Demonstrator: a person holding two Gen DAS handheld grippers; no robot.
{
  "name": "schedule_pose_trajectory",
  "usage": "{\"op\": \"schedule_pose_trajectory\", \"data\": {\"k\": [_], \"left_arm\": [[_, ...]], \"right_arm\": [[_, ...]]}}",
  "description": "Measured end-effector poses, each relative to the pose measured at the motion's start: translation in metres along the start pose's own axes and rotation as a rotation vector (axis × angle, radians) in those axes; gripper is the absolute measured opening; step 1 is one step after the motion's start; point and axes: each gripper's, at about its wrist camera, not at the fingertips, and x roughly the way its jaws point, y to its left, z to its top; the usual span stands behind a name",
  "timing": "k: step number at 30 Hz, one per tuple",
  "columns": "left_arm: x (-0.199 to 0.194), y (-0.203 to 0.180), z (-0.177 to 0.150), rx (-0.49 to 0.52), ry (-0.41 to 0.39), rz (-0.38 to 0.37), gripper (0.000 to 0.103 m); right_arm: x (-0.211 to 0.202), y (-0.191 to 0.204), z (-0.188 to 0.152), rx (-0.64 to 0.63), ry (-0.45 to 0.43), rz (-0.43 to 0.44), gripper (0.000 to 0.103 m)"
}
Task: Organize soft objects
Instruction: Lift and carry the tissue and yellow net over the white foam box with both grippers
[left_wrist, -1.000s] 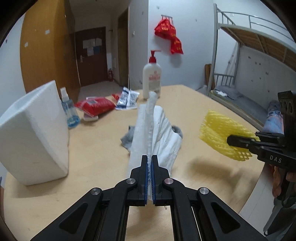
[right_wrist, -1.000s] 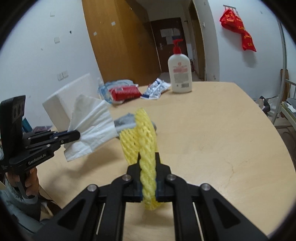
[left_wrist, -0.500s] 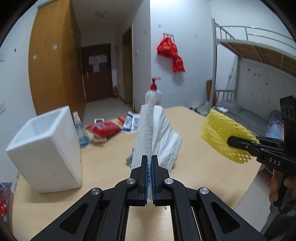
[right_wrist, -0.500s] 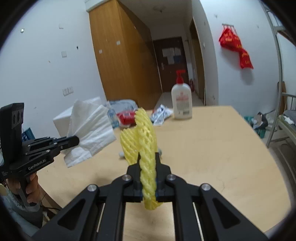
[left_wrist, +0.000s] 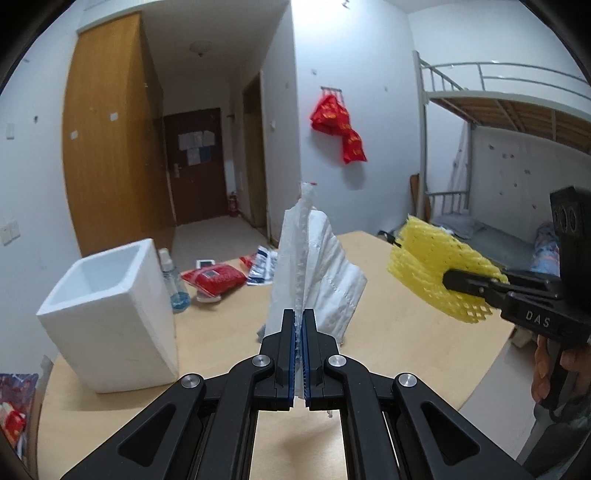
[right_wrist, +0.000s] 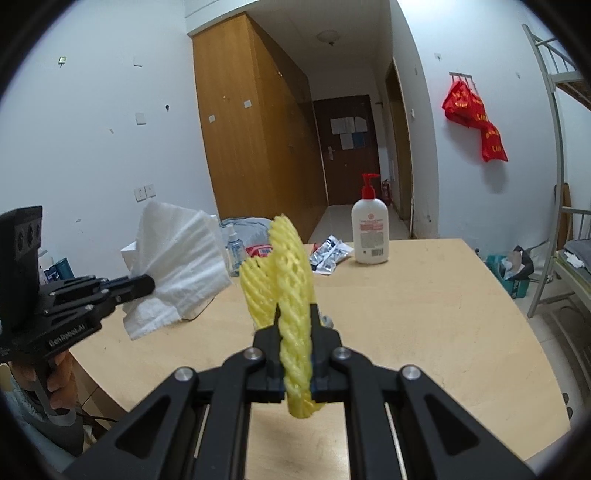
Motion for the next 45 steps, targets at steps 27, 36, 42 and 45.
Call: {"op": "schedule_pose_trajectory", "data": {"k": [27, 36, 42, 45], "left_arm": [[-0.09, 0.079, -0.024, -0.125, -0.043, 0.357, 0.003], [-0.124, 0.108, -0.043, -0.176, -0.052, 0.452, 0.003], [-0.128, 0.114, -0.049, -0.195, -0.045, 0.478, 0.003], [-0.126, 0.115, -0.051, -0.197, -0.041, 0.479, 0.003]], "right_arm": [[0.043, 0.1, 0.024, -0.17, -0.029, 0.36, 0.011], [0.058, 0.143, 0.025, -0.225, -0.011, 0.471, 0.011], [0.064, 0.16, 0.025, -0.241, -0.001, 0.513, 0.011], [0.065, 0.163, 0.024, -0.248, 0.001, 0.518, 0.011]]}}
